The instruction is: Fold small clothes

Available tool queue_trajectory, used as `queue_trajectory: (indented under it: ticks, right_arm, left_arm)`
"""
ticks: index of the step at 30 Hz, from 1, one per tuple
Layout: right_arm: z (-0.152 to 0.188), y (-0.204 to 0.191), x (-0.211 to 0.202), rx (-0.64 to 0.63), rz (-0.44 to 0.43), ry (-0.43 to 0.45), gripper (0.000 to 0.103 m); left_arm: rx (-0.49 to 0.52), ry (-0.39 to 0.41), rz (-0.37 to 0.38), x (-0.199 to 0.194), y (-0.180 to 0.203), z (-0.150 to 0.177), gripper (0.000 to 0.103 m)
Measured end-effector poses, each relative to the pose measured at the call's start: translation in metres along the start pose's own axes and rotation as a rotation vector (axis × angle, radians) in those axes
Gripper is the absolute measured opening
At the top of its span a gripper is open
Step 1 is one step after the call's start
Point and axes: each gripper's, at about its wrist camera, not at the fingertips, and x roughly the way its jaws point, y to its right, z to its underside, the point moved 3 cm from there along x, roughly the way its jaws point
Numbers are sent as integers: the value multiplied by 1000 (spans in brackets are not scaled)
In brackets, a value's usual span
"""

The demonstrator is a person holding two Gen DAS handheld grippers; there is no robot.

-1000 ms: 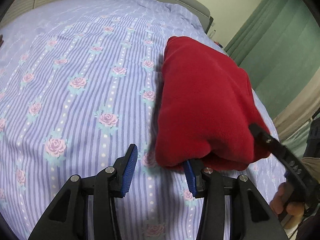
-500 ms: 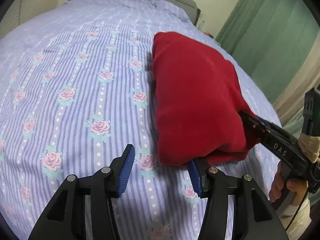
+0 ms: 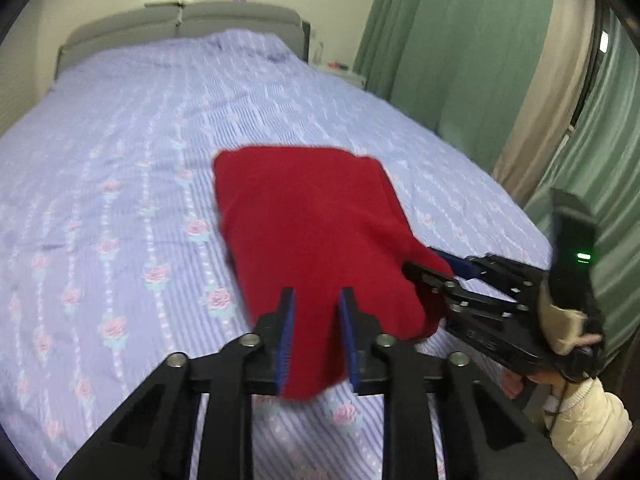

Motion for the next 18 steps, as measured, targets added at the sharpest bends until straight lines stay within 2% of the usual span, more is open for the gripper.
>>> queue_trajectory:
  ticks: [4,6,7,9,14,18]
  right_arm:
    - [-1,4,-6,-18,2,5,34]
    - [1,7,-8,-13,5,4,45]
    - [2,9,-9,1,11,6,57]
    - [5,15,-11,54,24,12,66]
    - [21,23,-14,239,-5,17,68]
    - [43,31,-21,458,-32,39,69]
  left_arm:
    - [-8,-14,28,11,-2,4,21]
    - [4,-31,9,19,-6,10,21]
    - [25,-31,-4,16,-3,18,21]
    - [61,-29,-25,18,1,24,21]
    - [75,-35,-25,26,-1,23,21]
    - [77,-38,-19,29,-2,23,21]
